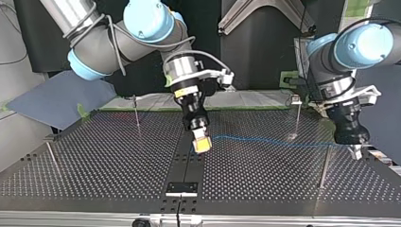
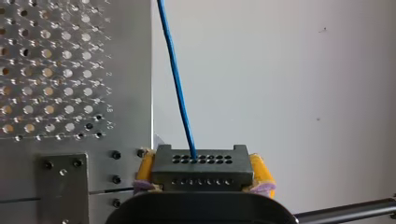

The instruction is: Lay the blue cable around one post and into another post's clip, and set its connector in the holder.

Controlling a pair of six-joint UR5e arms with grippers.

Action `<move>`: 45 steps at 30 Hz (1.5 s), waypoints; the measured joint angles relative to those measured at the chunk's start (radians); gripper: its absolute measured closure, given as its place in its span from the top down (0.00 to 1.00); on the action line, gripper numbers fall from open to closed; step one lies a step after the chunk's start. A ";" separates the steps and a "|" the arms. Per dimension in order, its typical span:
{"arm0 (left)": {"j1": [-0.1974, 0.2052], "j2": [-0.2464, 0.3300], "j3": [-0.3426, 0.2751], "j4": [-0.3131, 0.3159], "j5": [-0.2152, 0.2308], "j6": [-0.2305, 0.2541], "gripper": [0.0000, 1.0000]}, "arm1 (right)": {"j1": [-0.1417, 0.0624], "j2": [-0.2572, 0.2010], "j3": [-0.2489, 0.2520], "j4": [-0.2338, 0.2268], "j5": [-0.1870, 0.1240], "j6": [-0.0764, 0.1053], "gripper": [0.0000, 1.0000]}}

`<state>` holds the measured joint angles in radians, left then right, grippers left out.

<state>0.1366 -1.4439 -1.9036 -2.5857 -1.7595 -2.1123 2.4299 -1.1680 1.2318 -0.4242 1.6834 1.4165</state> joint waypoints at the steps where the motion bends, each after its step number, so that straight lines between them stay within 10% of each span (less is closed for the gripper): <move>1: 0.008 -0.004 0.008 0.000 0.008 -0.006 0.00 | 0.001 0.004 -0.003 0.000 0.000 0.000 0.00; 20: 0.153 -0.104 0.087 0.010 0.166 -0.107 0.00 | 0.007 0.067 -0.054 0.008 0.018 0.001 0.00; 45: 0.165 -0.185 0.103 0.024 0.279 -0.104 0.00 | -0.058 0.105 -0.054 0.024 0.058 0.003 0.00</move>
<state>0.3015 -1.6293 -1.8007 -2.5614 -1.4800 -2.2165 2.3716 -1.0633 1.1775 -0.3998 1.7409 1.4193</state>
